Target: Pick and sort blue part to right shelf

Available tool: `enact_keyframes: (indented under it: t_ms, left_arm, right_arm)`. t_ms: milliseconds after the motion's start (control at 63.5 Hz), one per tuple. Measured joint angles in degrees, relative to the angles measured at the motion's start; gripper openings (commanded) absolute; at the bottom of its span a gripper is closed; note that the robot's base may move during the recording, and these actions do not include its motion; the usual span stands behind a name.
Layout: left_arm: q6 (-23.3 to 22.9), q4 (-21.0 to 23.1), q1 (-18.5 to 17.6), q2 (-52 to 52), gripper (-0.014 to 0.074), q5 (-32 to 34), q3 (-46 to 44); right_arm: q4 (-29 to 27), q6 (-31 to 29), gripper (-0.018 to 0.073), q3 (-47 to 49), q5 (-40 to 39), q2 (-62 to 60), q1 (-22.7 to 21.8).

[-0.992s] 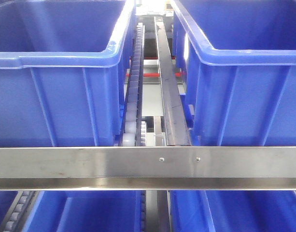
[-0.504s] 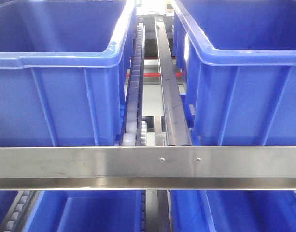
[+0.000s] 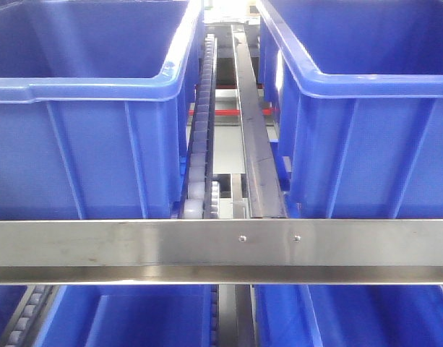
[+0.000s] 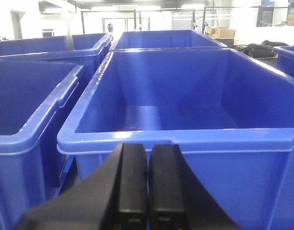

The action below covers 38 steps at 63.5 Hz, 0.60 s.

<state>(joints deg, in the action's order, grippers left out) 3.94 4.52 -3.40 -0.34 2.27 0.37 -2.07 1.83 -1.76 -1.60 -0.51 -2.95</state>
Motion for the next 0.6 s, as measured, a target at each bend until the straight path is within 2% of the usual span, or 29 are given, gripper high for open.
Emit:
enact_keyframes:
  t_ms: [599]
  left_arm:
    - [0.1,0.0,0.0,0.0,0.0125,0.0,0.0]
  right_arm:
    - [0.0,0.0,0.0055,-0.1,0.0,0.0,0.0]
